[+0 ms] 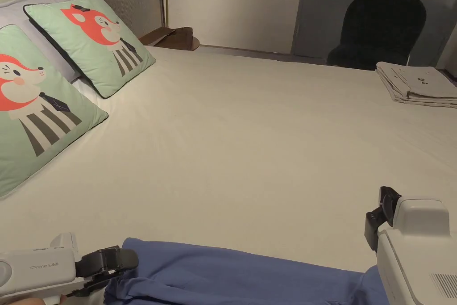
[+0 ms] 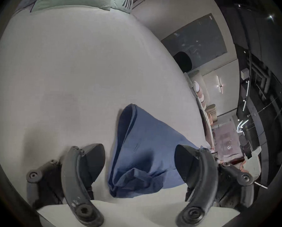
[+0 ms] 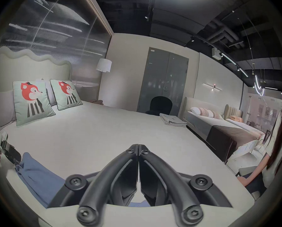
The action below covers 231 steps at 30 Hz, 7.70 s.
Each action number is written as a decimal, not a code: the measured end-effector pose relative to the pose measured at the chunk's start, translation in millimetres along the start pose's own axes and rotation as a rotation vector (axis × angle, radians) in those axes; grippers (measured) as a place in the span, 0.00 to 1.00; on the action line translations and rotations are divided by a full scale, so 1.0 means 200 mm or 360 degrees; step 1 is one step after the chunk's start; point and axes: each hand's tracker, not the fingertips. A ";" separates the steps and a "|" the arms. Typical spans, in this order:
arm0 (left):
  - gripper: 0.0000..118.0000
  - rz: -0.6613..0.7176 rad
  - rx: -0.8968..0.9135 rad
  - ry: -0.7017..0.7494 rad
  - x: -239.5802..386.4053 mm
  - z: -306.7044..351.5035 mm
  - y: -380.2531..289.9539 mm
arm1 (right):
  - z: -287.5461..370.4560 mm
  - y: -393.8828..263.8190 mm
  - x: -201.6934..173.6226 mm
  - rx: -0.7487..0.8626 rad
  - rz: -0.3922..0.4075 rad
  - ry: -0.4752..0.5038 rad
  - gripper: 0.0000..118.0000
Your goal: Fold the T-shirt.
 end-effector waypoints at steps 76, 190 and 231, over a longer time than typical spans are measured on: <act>0.91 -0.0970 0.0454 0.0286 1.14 -0.17 -0.44 | 0.15 0.02 0.22 0.0045 -0.0120 -0.0018 0.00; 0.08 -0.1056 -0.0107 0.0581 1.09 -0.18 -0.22 | 0.20 -0.02 0.37 0.0000 -0.0149 -0.0034 0.00; 0.52 -0.1238 0.0440 0.0130 1.47 -0.39 -0.62 | 0.25 -0.05 0.49 -0.0027 -0.0174 -0.0112 0.00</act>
